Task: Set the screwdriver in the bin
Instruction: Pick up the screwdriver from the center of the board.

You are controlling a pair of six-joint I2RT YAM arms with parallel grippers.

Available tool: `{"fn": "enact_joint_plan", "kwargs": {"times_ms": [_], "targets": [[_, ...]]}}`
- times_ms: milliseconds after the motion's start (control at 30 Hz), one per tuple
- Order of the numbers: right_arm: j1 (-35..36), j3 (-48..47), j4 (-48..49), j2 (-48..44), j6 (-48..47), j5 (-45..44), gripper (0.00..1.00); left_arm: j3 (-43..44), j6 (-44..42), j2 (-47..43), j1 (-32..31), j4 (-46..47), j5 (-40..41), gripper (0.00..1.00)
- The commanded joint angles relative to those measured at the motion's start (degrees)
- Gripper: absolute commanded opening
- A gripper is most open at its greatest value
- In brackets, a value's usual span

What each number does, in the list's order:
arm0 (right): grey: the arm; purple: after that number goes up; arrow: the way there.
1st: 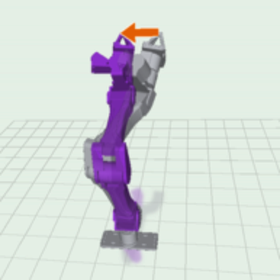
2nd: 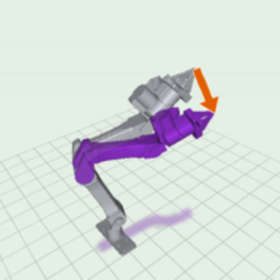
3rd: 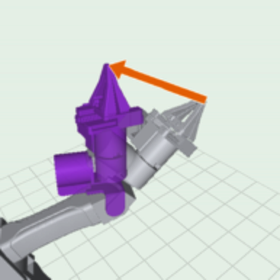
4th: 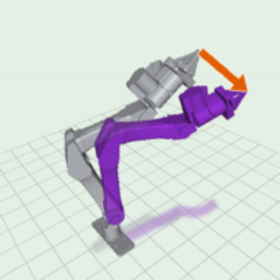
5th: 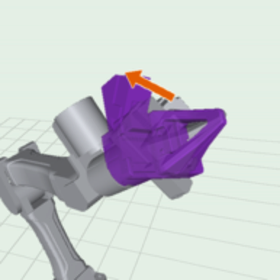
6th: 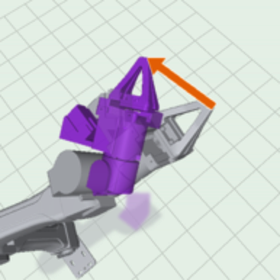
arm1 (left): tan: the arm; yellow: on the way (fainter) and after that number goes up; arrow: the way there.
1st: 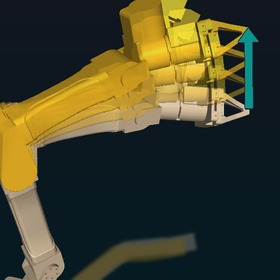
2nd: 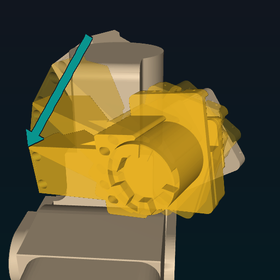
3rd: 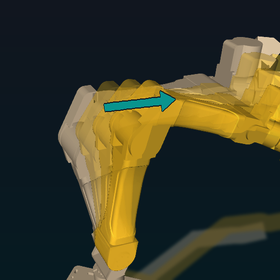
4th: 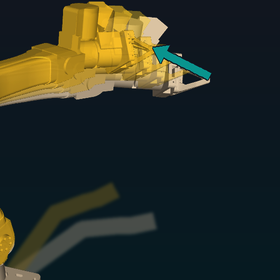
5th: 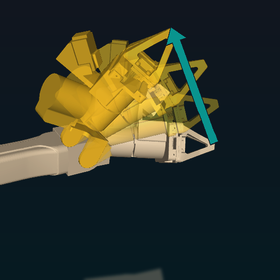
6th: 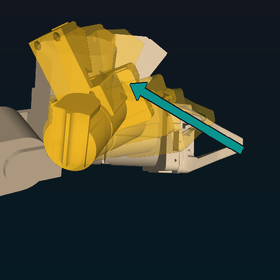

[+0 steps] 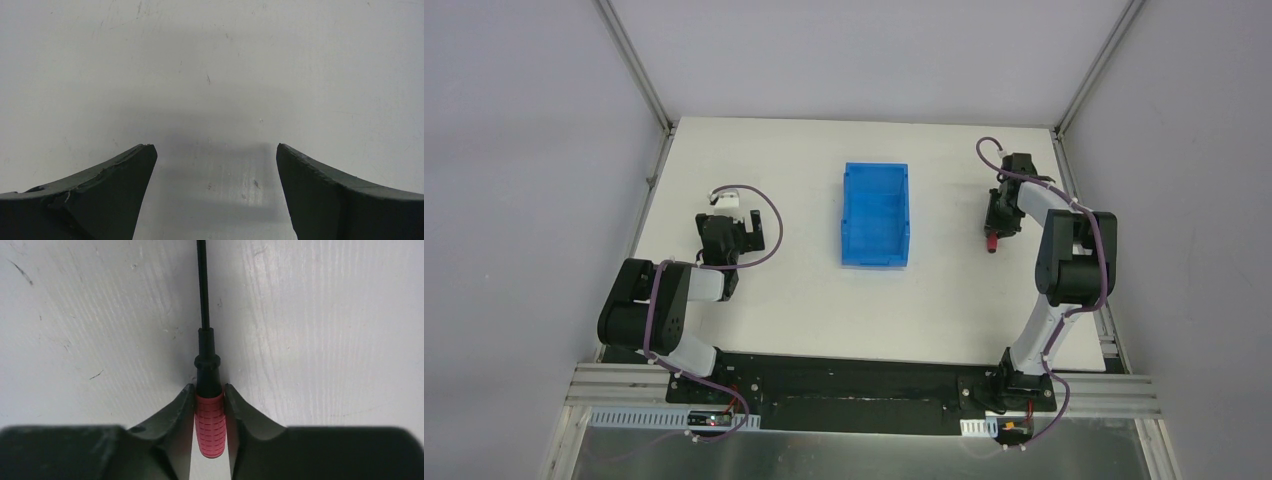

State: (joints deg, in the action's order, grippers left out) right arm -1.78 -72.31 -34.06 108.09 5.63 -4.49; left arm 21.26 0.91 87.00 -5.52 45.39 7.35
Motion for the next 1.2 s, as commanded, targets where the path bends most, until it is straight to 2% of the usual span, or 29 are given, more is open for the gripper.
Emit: {"fn": "enact_joint_plan", "kwargs": {"times_ms": [0, 100, 233, 733, 1167], "targets": [[-0.1, 1.0, 0.1, 1.4, -0.2, -0.9, 0.23, 0.2, 0.3, -0.7, 0.7, 1.6, -0.6, 0.99], [-0.1, 1.0, 0.2, 1.0, -0.3, -0.9, 0.15, 0.2, 0.3, -0.8, 0.7, 1.6, -0.6, 0.99], [-0.1, 0.6, 0.5, -0.1, -0.4, -0.9, 0.11, 0.2, 0.3, -0.8, 0.7, 1.6, -0.6, 0.99], [0.6, -3.3, -4.3, -11.0, -0.6, 1.0, 0.11, 0.2, 0.3, -0.7, 0.7, 1.6, -0.5, 0.99], [4.9, -7.2, -7.9, -19.4, 5.8, 4.1, 0.11, 0.2, 0.3, -0.7, 0.7, 1.6, -0.6, 0.99]]}}
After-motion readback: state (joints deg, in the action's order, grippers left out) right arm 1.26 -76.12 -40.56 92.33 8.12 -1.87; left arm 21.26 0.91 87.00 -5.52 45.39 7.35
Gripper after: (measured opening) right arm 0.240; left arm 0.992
